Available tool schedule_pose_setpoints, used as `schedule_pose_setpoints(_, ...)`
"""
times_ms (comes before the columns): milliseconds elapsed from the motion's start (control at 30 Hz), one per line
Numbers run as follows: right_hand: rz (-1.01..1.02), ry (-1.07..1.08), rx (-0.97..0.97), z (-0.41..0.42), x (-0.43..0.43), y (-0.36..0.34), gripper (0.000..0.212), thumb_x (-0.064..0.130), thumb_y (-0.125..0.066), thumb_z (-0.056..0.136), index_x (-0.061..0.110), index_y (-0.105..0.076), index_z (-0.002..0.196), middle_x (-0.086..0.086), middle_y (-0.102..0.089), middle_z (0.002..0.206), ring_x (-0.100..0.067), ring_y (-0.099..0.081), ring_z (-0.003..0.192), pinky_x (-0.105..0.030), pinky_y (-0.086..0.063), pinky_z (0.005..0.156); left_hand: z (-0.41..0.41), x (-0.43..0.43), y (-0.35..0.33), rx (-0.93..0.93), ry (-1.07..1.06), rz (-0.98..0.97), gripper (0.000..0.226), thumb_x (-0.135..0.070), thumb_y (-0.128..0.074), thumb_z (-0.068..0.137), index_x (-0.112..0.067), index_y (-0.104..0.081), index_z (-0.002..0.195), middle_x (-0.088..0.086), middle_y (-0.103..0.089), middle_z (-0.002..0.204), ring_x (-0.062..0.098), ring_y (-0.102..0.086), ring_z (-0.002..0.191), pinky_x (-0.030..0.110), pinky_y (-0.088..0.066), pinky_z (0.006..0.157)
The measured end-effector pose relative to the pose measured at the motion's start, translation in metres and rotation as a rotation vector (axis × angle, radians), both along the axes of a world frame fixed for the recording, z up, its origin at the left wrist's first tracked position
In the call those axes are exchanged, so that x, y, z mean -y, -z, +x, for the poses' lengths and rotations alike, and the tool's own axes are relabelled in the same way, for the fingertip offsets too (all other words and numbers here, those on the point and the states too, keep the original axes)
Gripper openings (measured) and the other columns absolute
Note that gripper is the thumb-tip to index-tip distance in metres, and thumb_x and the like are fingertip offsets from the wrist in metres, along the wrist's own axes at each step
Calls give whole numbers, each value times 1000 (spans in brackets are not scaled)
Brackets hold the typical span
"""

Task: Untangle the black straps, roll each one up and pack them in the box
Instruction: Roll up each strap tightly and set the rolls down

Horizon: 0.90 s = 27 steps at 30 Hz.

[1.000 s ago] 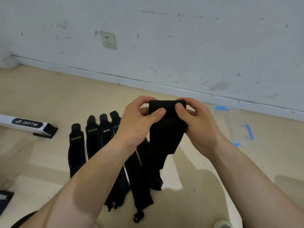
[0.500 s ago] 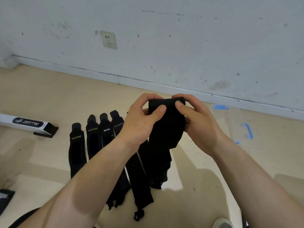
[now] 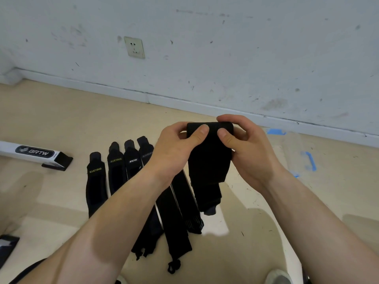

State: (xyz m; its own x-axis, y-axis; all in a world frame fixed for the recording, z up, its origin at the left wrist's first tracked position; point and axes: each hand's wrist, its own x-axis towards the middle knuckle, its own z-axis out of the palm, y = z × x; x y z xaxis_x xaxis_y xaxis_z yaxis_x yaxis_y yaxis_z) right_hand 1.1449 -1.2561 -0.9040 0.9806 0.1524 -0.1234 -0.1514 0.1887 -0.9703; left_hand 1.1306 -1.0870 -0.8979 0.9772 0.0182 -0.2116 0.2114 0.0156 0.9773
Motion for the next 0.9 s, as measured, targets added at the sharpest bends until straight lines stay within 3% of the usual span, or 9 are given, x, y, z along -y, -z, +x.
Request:
schedule_pose_setpoints(100, 13, -11, -30, 1, 0, -3, 22, 10, -64, 97, 22, -70, 115, -9, -73, 103, -19, -72, 87, -33, -56, 78, 0, 0, 1, 15, -19, -16, 30, -27, -72, 94, -15, -68, 121, 9, -77, 108, 24, -75, 103, 45, -58, 100)
schedule_pose_setpoints(267, -162, -5, 9, 0, -2, -2, 17, 33, -59, 101, 30, -68, 115, -3, -73, 104, -17, -73, 95, -36, -61, 82, -2, 1, 0, 42, -12, 24, 26, -16, -72, 94, -21, -66, 119, 7, -75, 109, 22, -75, 100, 37, -62, 91)
schedule_pose_setpoints(367, -168, 2, 31, -1, -2, -2, 16, 27, -61, 101, 25, -67, 115, -10, -73, 106, -26, -72, 96, -45, -62, 85, -3, 2, -1, 57, -7, 52, 30, -13, -74, 93, -21, -64, 121, 2, -73, 111, 20, -74, 100, 29, -62, 85)
schedule_pose_setpoints(467, -48, 0, -16, -1, -1, -2, 18, 17, -62, 100, 18, -67, 117, -12, -74, 103, -24, -73, 87, -38, -60, 78, -3, 3, -4, 64, -24, 42, 37, -18, -77, 90, -21, -62, 124, 1, -74, 112, 19, -76, 98, 32, -63, 87)
schedule_pose_setpoints(633, 99, 20, -74, 0, 0, -1, 25, 8, -63, 98, 17, -66, 121, -13, -74, 103, -23, -74, 85, -33, -58, 74, -2, 1, -5, 24, 20, 45, 54, -50, -71, 82, -17, -65, 124, 3, -78, 109, 19, -76, 102, 45, -57, 101)
schedule_pose_setpoints(833, 149, 29, -105, 3, 2, -3, 38, 6, -68, 92, 12, -62, 129, -14, -75, 112, -27, -75, 98, -32, -59, 81, 1, -2, -1, 40, 10, 10, 36, -29, -72, 93, -15, -65, 125, 8, -78, 108, 23, -75, 103, 47, -56, 102)
schedule_pose_setpoints(900, 103, -2, -94, 3, 2, -5, 33, 13, -67, 94, 9, -64, 127, -13, -75, 111, -27, -75, 100, -33, -58, 83, 1, -3, -1, 39, 9, -7, 32, -24, -72, 94, -15, -65, 125, 9, -78, 109, 25, -75, 103, 48, -57, 101)
